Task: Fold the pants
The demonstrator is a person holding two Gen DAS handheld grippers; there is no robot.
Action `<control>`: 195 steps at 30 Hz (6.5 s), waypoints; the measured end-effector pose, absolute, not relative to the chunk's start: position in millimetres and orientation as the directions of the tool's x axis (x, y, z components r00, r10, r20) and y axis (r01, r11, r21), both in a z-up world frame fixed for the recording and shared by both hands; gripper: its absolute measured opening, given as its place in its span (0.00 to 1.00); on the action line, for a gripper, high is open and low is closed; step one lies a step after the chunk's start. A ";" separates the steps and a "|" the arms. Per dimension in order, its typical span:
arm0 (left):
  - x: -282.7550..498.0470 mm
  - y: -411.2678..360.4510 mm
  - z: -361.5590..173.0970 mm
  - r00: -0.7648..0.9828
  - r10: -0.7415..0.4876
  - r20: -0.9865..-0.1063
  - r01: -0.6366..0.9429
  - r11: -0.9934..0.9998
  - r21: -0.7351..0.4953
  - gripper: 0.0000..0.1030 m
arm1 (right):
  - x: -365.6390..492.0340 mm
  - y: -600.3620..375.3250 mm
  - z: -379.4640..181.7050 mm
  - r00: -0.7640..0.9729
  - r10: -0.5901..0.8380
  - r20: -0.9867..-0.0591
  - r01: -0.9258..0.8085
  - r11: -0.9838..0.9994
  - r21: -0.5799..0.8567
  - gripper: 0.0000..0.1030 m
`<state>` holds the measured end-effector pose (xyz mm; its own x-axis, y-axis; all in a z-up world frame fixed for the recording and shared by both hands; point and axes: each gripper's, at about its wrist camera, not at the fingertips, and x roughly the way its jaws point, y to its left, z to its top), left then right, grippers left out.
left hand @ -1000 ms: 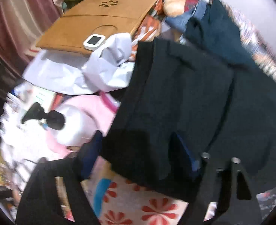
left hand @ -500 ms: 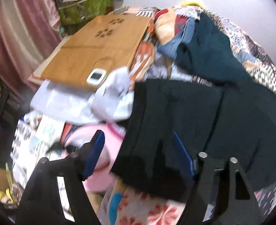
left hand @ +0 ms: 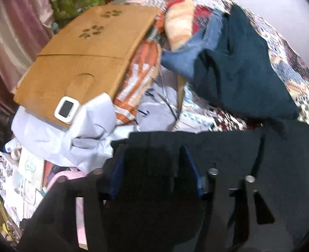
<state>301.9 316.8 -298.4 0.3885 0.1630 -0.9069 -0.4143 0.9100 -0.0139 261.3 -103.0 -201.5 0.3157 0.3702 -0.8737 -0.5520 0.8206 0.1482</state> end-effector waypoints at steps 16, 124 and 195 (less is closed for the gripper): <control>248.3 289.3 -234.1 0.492 0.273 -0.827 -0.361 0.928 0.091 0.37 | 242.5 -138.2 -194.7 0.329 0.388 -0.861 -0.452 0.865 0.217 0.45; 217.1 71.2 -160.7 0.647 -0.026 -0.762 0.002 0.999 -0.032 0.88 | 225.9 -112.4 -165.9 0.267 0.592 -0.761 -0.622 0.708 0.333 0.19; 220.5 87.2 -169.2 0.692 0.113 -0.713 -0.126 0.991 0.035 0.98 | 232.0 -228.5 -133.3 0.572 0.361 -0.736 -0.391 0.909 0.143 0.52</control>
